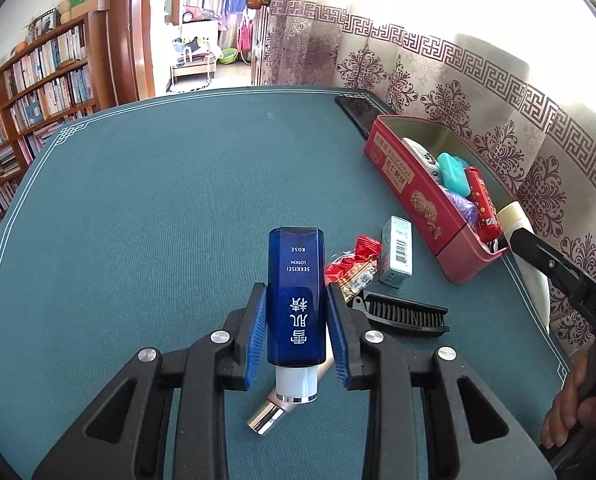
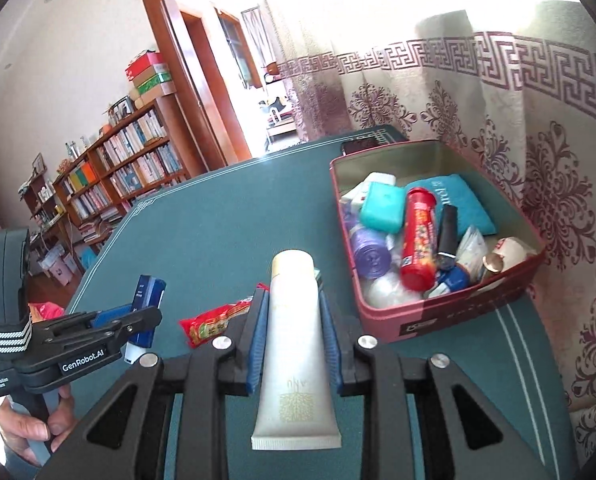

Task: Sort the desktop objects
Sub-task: 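Carry the white tube into the tin and open right gripper while left carries blue bottle over tin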

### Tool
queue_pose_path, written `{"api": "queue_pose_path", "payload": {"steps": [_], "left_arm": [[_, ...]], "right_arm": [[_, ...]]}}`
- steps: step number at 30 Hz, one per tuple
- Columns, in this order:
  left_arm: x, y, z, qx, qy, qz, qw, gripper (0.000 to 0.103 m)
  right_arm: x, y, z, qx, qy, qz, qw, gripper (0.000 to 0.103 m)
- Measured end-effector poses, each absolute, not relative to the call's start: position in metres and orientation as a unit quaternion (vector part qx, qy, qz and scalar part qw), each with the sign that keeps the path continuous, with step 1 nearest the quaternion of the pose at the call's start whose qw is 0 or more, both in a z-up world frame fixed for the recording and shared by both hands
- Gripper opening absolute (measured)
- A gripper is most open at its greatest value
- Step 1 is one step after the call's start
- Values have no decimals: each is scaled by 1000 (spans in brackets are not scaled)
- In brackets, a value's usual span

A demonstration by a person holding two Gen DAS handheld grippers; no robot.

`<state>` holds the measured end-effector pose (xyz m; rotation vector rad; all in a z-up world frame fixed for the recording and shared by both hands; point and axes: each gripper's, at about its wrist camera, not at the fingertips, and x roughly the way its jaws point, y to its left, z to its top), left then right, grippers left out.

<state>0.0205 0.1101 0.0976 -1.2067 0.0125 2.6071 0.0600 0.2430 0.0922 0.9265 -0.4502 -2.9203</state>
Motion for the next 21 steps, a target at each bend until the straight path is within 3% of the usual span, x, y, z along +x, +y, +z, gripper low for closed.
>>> {"api": "queue_pose_path", "payload": {"steps": [8,21], "left_arm": [[22,142,111,-401,24,901,161,32],[13,177,115,-402,42,895,186,32]], "right_arm": [[53,302,104,265,-162,-948,-71,29],[6,328,89,286,-132,-940,-133,29]]}}
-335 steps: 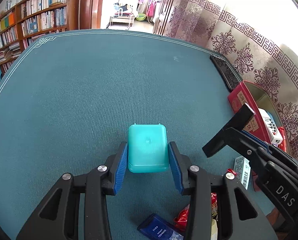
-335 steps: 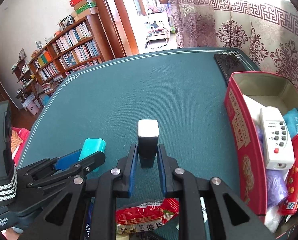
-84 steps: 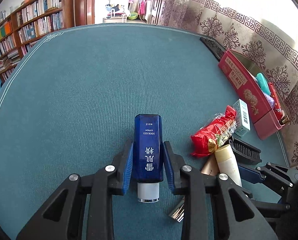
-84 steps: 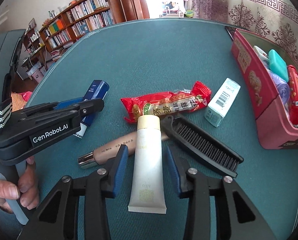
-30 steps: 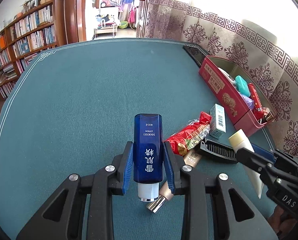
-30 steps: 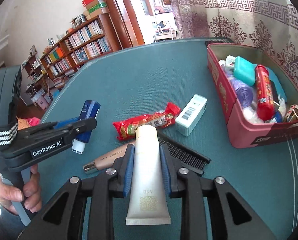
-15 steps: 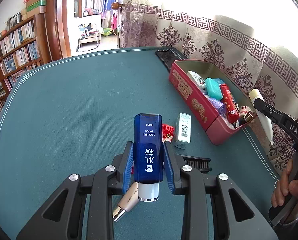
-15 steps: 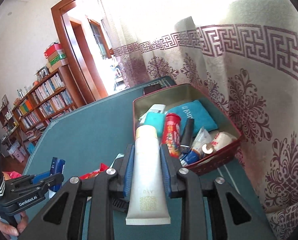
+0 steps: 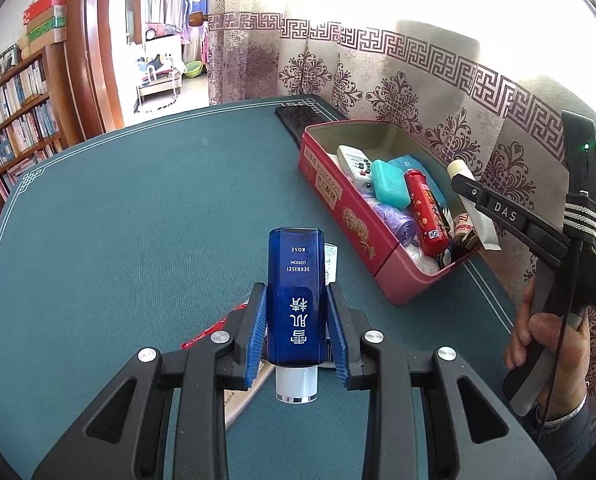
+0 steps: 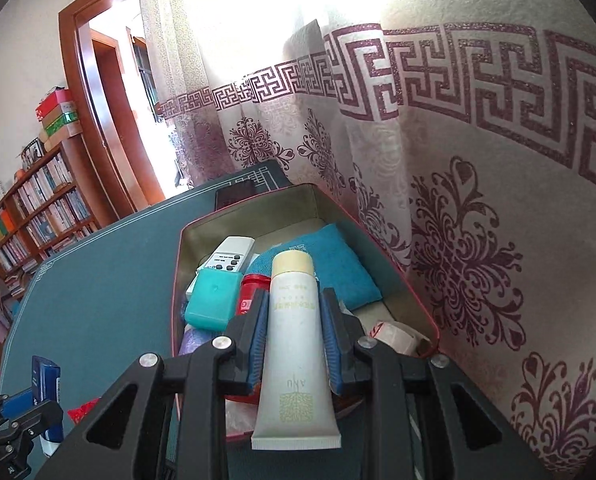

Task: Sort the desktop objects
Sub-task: 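Carry the white tube into the tin and open right gripper while left carries blue bottle over tin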

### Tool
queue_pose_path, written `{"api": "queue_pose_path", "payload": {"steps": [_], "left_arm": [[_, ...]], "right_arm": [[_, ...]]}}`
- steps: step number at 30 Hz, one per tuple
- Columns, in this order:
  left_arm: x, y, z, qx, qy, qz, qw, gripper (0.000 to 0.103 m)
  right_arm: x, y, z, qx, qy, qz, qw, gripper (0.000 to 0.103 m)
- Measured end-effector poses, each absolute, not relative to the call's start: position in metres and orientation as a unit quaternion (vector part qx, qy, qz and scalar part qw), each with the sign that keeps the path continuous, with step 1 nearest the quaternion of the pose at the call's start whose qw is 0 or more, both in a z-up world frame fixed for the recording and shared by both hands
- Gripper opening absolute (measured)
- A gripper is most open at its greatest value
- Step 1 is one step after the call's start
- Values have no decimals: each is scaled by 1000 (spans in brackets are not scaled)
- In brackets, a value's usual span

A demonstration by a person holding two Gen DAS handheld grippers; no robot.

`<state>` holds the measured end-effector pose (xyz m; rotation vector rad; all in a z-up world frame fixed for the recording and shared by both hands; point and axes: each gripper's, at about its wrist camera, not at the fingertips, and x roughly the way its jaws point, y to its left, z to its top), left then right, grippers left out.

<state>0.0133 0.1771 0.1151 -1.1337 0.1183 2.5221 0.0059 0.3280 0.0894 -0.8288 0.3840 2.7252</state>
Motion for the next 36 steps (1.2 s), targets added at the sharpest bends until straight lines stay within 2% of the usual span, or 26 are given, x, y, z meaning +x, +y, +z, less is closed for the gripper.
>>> {"api": "queue_pose_path", "payload": {"steps": [17,20,26,36], "left_arm": [[-18,228,126,-394,56,893,212,32],[-27,236,132,-386,52,895,216,32],[-49,258,140,-376,40,896,232,32],[-80,292,131,-381,36,889,250,32]], "right_arm": [[-5,335,78,-272,112,943,158,30],[-7,333,78,-272,108,943,160,32],[-3,336,79,-267,109,942,173,44],[-4,339,76,-273,118,938,178,48]]}}
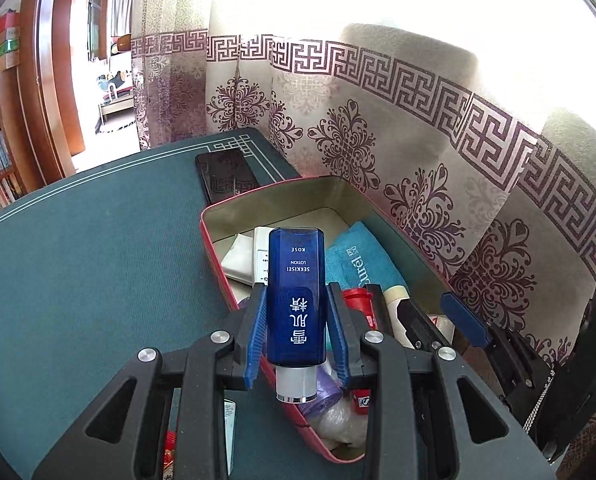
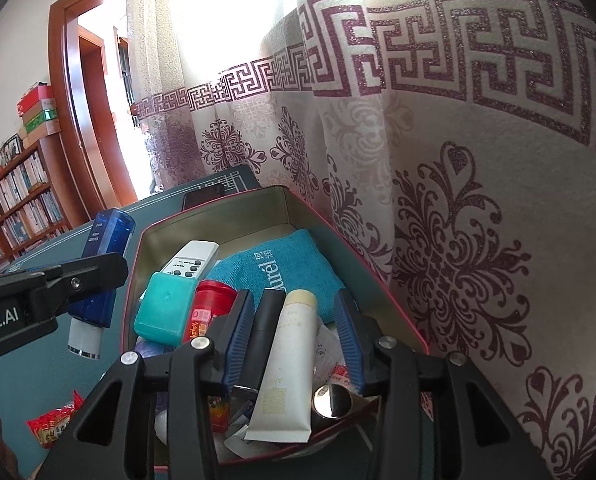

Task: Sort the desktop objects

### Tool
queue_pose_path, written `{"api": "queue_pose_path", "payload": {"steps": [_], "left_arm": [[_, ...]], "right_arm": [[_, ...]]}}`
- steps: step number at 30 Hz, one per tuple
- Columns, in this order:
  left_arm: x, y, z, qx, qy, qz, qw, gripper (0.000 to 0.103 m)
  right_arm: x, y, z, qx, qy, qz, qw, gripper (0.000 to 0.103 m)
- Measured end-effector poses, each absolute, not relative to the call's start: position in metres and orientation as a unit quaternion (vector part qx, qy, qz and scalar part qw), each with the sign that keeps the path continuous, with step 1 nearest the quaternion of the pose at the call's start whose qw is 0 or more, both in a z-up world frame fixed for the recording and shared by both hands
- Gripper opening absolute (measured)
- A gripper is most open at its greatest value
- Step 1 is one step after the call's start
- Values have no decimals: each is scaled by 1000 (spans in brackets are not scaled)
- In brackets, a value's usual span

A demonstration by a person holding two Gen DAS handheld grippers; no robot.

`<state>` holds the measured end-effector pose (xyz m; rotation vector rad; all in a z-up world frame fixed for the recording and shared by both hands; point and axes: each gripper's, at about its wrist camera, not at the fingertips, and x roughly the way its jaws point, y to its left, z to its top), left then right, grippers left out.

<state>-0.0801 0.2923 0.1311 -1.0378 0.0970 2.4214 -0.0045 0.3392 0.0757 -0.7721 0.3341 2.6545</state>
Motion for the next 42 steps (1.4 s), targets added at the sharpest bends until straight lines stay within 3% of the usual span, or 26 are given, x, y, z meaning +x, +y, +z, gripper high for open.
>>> {"api": "queue_pose_path", "payload": {"steps": [2,4,6,12,17,33,35,38,42], "left_arm": [[-83,296,128,-387,35,886,251,34],[-83,297,127,-384,34,887,252,46],[-81,297,128,-377,38,891,249,51],[-76,289,130,-375,44,894,242,52],[-74,280,124,-379,47,894,235,52],[-80,247,63,-458,59,860,215,52],[-82,251,61,-455,65,860,220,59],[-87,258,59,-454,94,863,202,60],[-100,250,55,-466,68,857,209,60]], "right_arm": [[-3,339,75,-274,121,937,179,50],[-3,339,75,-274,122,937,180,53],[-3,339,75,-275,122,937,179,55],[-4,340,76,-271,121,938,180,70],[-4,339,77,-268,120,939,181,74],[-4,335,73,-272,123,938,178,75],[-4,336,73,-272,125,937,180,75],[-4,337,72,-271,126,937,180,75],[-2,336,72,-270,126,938,181,75]]}}
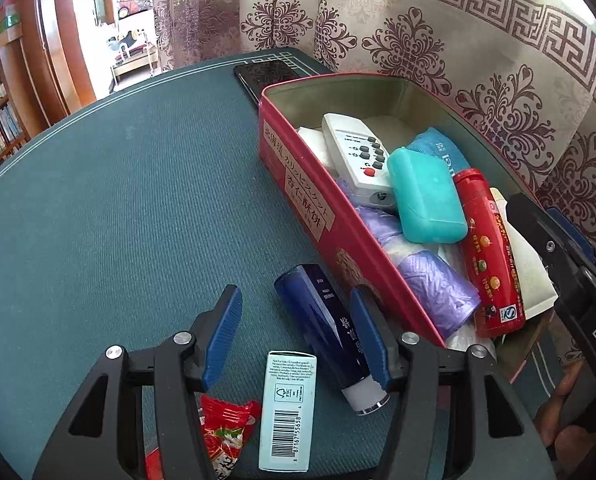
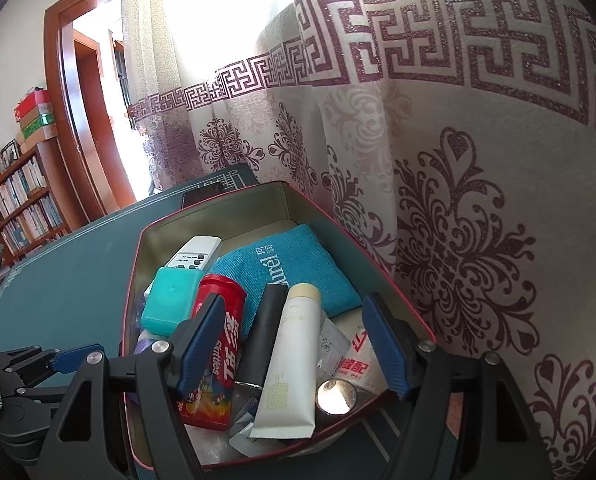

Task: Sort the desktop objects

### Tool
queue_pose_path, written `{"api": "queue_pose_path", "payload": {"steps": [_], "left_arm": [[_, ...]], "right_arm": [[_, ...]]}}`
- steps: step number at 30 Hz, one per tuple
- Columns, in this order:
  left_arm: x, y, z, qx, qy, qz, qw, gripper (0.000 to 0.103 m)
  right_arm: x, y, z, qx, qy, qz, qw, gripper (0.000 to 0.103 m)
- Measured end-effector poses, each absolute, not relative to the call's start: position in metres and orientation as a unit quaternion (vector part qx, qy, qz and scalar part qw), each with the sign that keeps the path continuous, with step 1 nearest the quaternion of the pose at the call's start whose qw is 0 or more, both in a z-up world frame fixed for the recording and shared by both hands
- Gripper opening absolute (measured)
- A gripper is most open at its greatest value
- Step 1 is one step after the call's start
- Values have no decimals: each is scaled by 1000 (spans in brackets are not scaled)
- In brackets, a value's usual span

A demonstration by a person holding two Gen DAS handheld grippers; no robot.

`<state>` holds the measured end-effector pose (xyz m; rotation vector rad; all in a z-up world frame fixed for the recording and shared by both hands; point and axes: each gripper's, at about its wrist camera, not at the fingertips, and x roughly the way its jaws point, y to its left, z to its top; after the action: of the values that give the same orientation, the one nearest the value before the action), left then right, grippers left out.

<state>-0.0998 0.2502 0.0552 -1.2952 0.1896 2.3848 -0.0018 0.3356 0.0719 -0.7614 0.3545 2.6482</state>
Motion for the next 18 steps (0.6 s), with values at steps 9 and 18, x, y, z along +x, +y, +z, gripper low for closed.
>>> {"api": "queue_pose_path", "payload": {"steps": [9,18], "left_arm": [[-90,247,48,-477,91,847,214,32],[-77,222,83,-436,27,872,220,27]], "right_arm": [[0,334,71,-268,126,937,183,75],[1,335,71,-265,129,937,185,75]]}}
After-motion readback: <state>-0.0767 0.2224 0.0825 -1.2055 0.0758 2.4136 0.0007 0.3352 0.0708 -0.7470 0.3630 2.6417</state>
